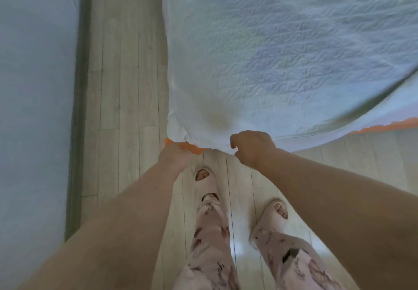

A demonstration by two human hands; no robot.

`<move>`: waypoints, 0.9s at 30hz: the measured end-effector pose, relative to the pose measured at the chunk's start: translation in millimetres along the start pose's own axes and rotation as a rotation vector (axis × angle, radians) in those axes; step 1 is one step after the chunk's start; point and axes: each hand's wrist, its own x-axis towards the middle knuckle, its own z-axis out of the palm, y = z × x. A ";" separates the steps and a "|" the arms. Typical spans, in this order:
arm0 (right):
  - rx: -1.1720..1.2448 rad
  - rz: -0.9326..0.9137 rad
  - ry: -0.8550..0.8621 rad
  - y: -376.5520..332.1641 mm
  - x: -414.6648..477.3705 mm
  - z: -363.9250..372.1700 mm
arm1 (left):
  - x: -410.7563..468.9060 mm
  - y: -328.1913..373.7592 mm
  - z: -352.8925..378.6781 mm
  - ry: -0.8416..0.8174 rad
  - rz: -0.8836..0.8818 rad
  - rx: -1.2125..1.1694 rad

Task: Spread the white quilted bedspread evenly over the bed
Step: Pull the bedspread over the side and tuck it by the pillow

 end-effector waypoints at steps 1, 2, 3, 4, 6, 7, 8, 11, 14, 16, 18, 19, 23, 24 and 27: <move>0.012 0.003 -0.004 -12.1 16.3 8.7 | 19.1 -8.9 -2.7 0.007 -0.041 -0.051; 0.027 0.009 0.005 -21.9 28.5 16.5 | 32.3 -13.8 -3.9 0.011 -0.065 -0.084; 0.036 0.016 0.023 -30.9 37.9 23.1 | 44.7 -17.4 -4.4 0.005 -0.084 -0.118; 0.037 0.021 0.047 -37.2 43.0 27.2 | 51.6 -18.2 -3.5 0.002 -0.103 -0.165; 0.020 0.035 0.094 -49.7 59.4 35.3 | 71.7 -22.4 -2.6 -0.020 -0.153 -0.253; 0.005 0.044 0.116 -53.4 65.7 38.7 | 81.6 -24.7 -0.6 -0.022 -0.169 -0.294; -0.016 0.055 0.135 -56.4 70.7 40.9 | 90.8 -26.1 1.2 -0.017 -0.173 -0.338; -0.106 0.074 0.183 -61.1 86.1 46.6 | 111.6 -27.1 4.6 0.040 -0.264 -0.522; -0.166 0.115 0.199 -61.6 99.0 53.7 | 126.5 -26.3 1.9 0.045 -0.340 -0.586; -0.187 0.162 0.229 -61.7 101.7 52.9 | 131.0 -26.9 -3.7 0.040 -0.333 -0.510; -0.157 0.166 0.249 -61.7 100.0 47.1 | 132.6 -26.9 -12.1 0.090 -0.274 -0.409; -0.112 0.156 0.244 -60.0 98.2 42.9 | 129.6 -22.5 -17.8 0.128 -0.246 -0.386; 0.159 0.261 0.281 -43.1 93.8 8.8 | 114.2 12.9 -38.6 0.238 -0.047 -0.439; 0.226 0.324 0.309 -37.7 95.2 -4.1 | 110.3 27.5 -43.7 0.220 0.020 -0.500; 0.477 0.548 0.348 -19.8 103.4 -44.0 | 101.8 68.9 -52.7 0.067 0.099 -0.746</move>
